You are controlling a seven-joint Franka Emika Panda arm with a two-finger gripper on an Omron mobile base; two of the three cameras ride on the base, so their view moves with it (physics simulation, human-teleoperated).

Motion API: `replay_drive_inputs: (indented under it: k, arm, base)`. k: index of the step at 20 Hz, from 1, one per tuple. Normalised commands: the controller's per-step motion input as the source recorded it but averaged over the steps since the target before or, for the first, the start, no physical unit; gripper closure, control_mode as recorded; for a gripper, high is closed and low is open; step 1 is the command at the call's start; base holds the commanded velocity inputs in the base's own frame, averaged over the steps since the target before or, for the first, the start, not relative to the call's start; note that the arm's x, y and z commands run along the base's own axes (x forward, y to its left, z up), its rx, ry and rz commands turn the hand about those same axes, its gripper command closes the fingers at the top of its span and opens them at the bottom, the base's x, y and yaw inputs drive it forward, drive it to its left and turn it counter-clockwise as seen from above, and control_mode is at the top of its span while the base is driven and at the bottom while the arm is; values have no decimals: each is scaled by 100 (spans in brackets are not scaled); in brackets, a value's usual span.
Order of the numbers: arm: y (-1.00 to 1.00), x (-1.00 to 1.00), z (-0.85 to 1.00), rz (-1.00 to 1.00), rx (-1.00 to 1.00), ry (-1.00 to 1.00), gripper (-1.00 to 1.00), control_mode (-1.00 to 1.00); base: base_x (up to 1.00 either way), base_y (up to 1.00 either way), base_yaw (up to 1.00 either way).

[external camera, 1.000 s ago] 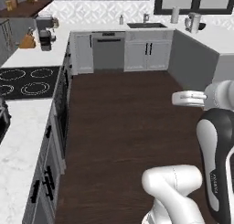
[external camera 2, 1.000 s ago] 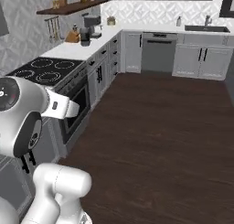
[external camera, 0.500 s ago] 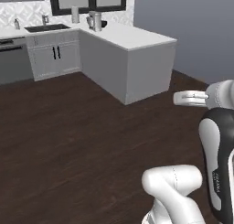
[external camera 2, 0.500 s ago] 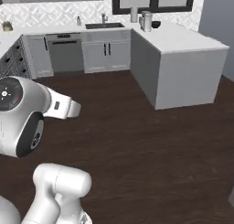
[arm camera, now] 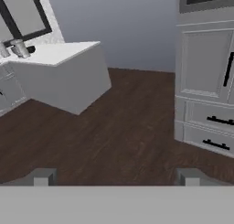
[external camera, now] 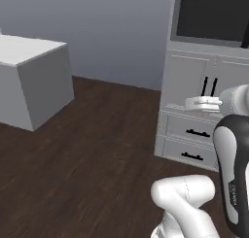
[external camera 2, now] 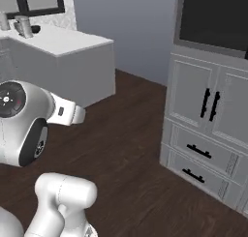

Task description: Navigate to the microwave.

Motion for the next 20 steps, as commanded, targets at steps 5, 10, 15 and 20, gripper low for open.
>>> replay_drive_inputs:
  k: [5, 10, 15, 20]
  arm:
    - [0, 0, 0, 0, 0, 0, -100, 100]
    - [0, 0, 0, 0, 0, 0, -100, 100]
    - [0, 0, 0, 0, 0, 0, -100, 100]
    - [0, 0, 0, 0, 0, 0, -100, 100]
  base:
    - [92, 23, -59]
    - [100, 0, -30]
    - [100, -25, -28]
    - [100, -5, -31]
